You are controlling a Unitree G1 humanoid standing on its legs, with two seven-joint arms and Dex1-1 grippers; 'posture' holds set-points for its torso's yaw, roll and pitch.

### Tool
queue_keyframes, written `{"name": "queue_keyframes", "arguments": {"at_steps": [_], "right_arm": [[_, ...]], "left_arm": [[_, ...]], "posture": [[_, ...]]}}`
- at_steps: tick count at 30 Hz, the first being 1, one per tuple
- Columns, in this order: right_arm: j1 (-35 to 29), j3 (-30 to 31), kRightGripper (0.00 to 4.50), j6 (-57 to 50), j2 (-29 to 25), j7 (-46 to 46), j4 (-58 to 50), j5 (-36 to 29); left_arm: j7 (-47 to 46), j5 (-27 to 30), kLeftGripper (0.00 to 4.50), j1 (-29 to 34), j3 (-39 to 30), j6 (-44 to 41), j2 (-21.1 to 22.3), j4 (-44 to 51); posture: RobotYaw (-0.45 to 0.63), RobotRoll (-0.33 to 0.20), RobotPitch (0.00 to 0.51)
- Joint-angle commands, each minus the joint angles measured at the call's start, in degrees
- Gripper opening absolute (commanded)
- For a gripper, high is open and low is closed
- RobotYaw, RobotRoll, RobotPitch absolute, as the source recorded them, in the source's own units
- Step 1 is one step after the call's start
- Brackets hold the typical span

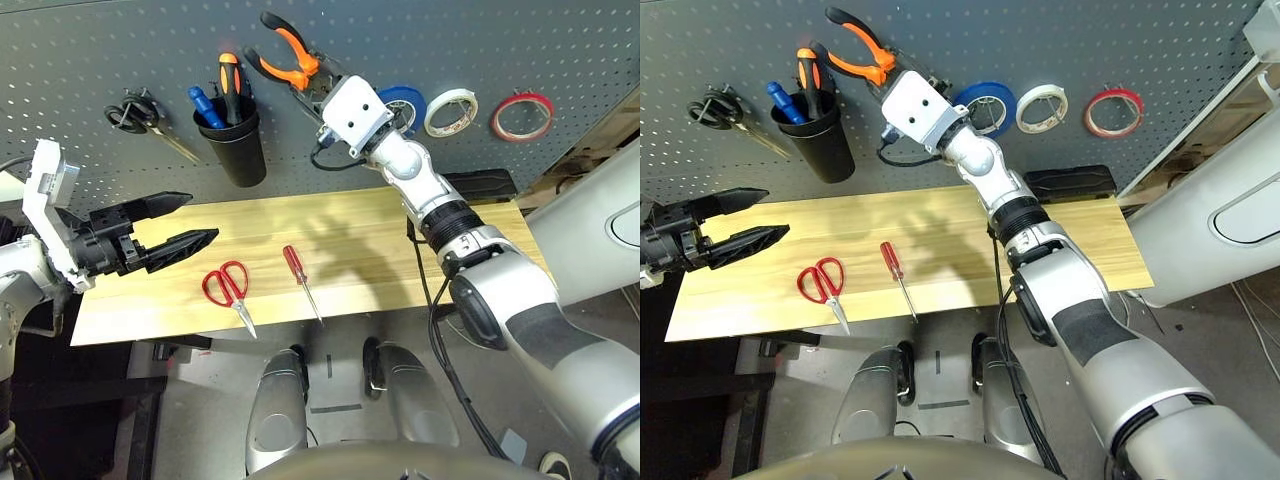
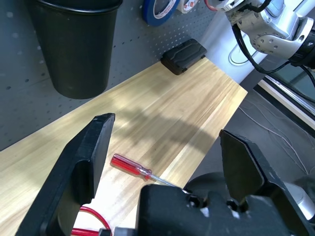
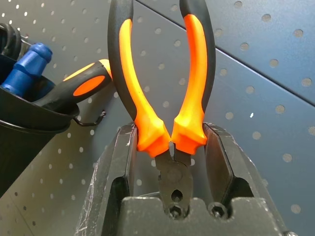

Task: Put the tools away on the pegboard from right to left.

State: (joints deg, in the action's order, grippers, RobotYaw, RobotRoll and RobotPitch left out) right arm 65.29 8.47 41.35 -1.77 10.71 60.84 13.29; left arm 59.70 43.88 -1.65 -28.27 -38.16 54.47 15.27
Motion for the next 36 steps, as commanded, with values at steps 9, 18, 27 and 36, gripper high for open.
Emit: {"name": "queue_keyframes", "arguments": {"at_steps": [9, 18, 27, 36], "right_arm": [[1.1, -1.3, 2.1, -0.1, 0.2, -0.6, 4.4, -1.4], [0.1, -3.7, 2.1, -2.4, 0.9, 0.6, 6.4, -4.0], [1.1, -2.0, 2.1, 0.8, 1.0, -0.3, 4.8, -1.6], [1.6, -0.8, 2.1, 3.2, 1.0, -4.1, 0.8, 0.6]], "left_arm": [[-0.2, 1.4, 4.5, 1.7, -1.0, -1.4, 0.4, 2.4], [-0.3, 1.6, 4.5, 1.6, -0.8, -1.6, 0.3, 2.6], [-0.6, 1.5, 4.5, 1.6, -0.7, -1.5, 0.1, 2.7], [-0.7, 1.5, 4.5, 1.0, 0.0, -1.2, -0.1, 2.2]], "posture": [[0.14, 0.0, 0.221], [0.14, 0.0, 0.224], [0.15, 0.0, 0.223], [0.14, 0.0, 0.224]]}}
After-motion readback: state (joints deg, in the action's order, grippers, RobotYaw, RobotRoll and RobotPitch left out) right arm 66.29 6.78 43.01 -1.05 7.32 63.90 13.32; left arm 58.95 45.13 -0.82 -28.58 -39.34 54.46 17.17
